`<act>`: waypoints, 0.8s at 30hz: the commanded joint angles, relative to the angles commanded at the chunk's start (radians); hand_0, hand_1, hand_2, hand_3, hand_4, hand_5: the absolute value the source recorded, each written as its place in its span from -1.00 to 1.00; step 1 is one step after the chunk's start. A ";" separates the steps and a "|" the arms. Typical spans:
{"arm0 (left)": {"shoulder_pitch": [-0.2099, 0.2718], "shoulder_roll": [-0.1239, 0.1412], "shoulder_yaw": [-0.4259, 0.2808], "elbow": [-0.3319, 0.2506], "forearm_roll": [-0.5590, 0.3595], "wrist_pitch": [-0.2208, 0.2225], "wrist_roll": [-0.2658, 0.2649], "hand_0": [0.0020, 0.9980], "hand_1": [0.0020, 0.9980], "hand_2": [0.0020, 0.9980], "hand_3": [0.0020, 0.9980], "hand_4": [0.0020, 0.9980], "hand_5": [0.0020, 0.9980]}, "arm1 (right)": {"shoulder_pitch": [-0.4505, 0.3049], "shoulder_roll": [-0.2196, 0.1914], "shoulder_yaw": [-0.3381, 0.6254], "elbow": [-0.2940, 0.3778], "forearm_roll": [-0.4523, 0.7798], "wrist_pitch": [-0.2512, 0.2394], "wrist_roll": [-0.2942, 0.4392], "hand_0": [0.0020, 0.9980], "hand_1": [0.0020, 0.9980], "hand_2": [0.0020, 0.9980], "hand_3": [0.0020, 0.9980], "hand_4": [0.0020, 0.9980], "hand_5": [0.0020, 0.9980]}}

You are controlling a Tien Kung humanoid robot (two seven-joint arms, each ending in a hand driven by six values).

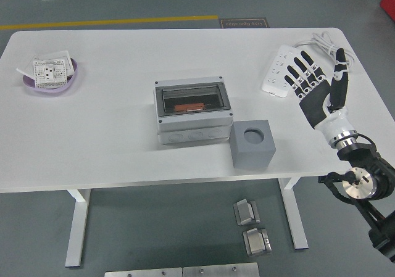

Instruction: Pick up the cylinder from the cube,place it in the box,flap close box

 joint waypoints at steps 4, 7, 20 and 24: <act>0.003 -0.001 -0.027 0.000 0.020 0.008 0.007 0.99 1.00 1.00 1.00 1.00 1.00 | -0.001 -0.001 0.014 0.009 0.002 0.002 0.009 1.00 0.98 0.97 0.92 1.00 1.00; 0.005 -0.004 -0.040 0.000 0.035 0.019 0.007 0.99 1.00 1.00 1.00 1.00 1.00 | -0.003 -0.004 0.026 0.014 0.003 0.000 0.009 1.00 0.98 0.97 0.92 1.00 1.00; 0.017 -0.014 -0.038 0.000 0.085 0.041 0.013 0.53 -0.09 0.97 1.00 1.00 1.00 | -0.002 -0.009 0.057 0.033 0.014 -0.006 -0.002 1.00 0.88 0.79 1.00 1.00 1.00; 0.018 -0.019 -0.033 0.000 0.088 0.034 0.025 0.53 -0.09 0.97 1.00 1.00 1.00 | 0.000 -0.007 0.058 0.037 -0.005 0.001 -0.008 1.00 0.88 0.79 1.00 1.00 1.00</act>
